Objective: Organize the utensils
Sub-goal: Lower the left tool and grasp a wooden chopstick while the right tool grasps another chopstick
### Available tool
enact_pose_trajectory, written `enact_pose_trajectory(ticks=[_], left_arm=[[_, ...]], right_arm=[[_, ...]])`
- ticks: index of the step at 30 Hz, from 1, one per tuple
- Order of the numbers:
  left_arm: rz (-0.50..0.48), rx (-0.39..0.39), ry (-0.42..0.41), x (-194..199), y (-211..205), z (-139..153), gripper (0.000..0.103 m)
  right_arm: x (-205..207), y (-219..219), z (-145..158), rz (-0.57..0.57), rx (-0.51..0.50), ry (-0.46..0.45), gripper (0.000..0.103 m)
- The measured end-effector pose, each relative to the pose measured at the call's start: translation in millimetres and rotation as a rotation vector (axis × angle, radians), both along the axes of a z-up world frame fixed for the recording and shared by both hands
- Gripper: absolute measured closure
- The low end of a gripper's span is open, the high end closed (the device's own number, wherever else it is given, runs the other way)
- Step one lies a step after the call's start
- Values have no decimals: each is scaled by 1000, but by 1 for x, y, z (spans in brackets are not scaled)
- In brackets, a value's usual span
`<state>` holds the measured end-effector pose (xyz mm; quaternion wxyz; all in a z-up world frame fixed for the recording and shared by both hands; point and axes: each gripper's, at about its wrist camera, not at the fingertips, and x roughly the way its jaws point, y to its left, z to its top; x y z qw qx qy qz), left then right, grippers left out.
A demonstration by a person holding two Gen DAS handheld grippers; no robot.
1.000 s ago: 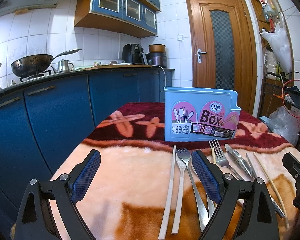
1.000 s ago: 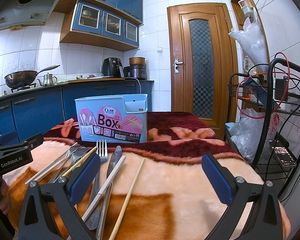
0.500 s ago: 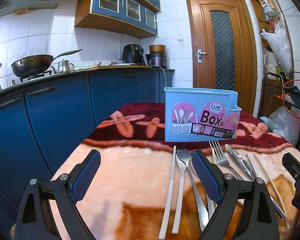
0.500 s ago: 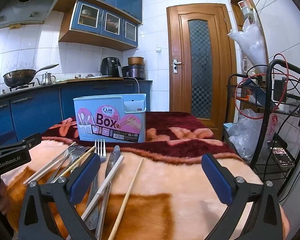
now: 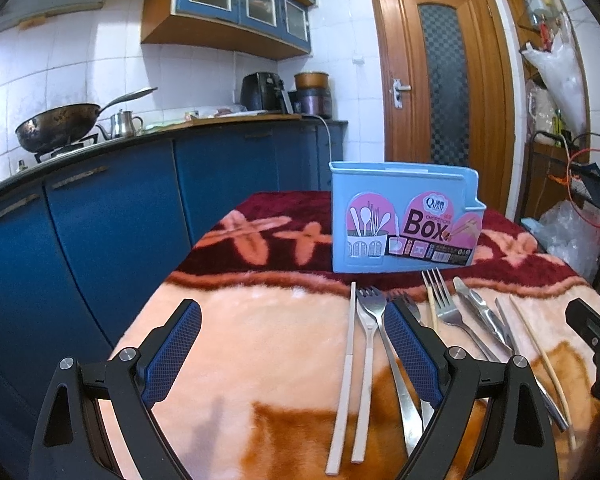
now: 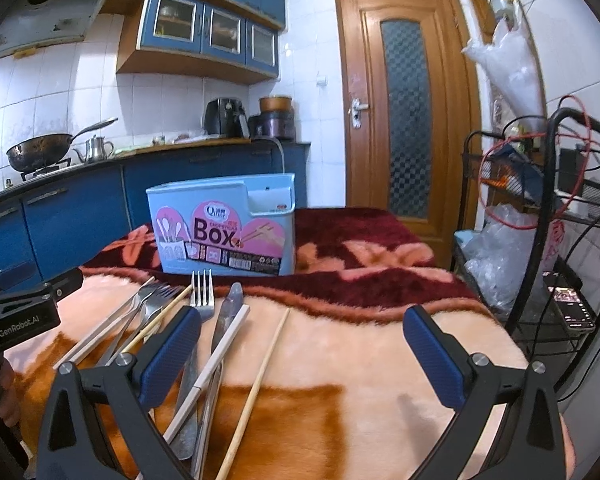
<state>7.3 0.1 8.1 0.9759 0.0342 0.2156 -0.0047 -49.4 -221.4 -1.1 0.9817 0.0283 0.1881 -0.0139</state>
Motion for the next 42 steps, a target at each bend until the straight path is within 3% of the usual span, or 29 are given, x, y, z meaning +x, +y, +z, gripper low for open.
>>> enact_pose_trajectory(ticks=[11, 17, 19, 23, 26, 37, 42], left_arm=[[-113, 27, 215, 35, 5, 18, 10], [-158, 34, 383, 62, 4, 8, 13], [-163, 44, 421, 68, 2, 4, 22], [-191, 33, 522, 83, -1, -6, 30], [-234, -20, 606, 94, 0, -12, 37], [-243, 14, 673, 118, -11, -17, 44], [-271, 37, 707, 128, -22, -21, 73]], right_arm=[[31, -8, 18, 90, 3, 267, 0], [52, -13, 15, 110, 9, 446, 20], [61, -14, 11, 128, 27, 506, 27], [76, -17, 3, 157, 76, 620, 43], [87, -17, -3, 181, 116, 692, 49], [108, -10, -15, 200, 71, 837, 50], [116, -3, -17, 240, 22, 895, 46]])
